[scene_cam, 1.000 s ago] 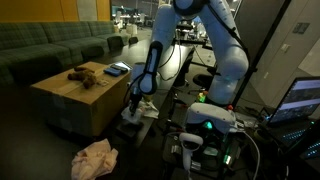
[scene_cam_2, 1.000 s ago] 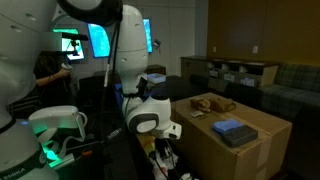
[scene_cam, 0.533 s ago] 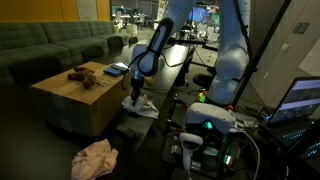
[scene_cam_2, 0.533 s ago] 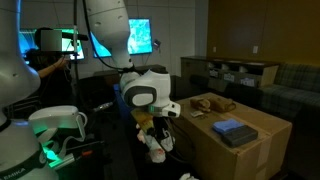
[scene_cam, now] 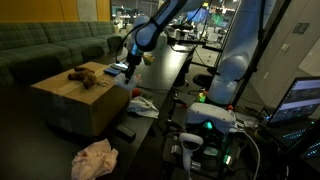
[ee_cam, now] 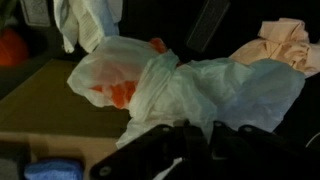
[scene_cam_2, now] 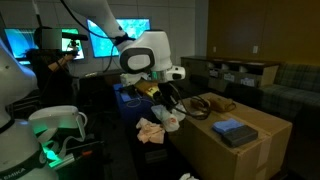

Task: Place the turnip plushie on the table, then the duster on the box, then the left duster on the table, then the blue sponge on the box, then the white towel on the table, then the white cloth on the box, then the small brown object on the table, then the duster on the box, then the moose on the table, and finally, the peach shirt on the box

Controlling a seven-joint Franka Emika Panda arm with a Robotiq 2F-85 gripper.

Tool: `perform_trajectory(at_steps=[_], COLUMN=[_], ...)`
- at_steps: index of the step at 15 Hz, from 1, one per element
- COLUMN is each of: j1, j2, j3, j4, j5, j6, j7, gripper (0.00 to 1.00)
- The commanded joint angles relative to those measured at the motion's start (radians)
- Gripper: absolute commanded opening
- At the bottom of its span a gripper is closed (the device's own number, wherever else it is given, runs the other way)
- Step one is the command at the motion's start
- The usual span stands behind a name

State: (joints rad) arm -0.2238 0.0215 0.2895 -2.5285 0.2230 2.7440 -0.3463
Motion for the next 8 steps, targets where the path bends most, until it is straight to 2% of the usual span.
perform_trajectory(at_steps=[1, 4, 8], j1=[0.103, 0.145, 0.177], j2=[-0.057, -0.027, 0.081], j3=[-0.131, -0.189, -0.223], j4=[0.071, 0.159, 0.303], j5=[-0.084, -0.141, -0.206], j6=[-0.023, 0.000, 0.046], j7=[0.051, 0.073, 0.120], gripper=[0.01, 0.01, 0.01])
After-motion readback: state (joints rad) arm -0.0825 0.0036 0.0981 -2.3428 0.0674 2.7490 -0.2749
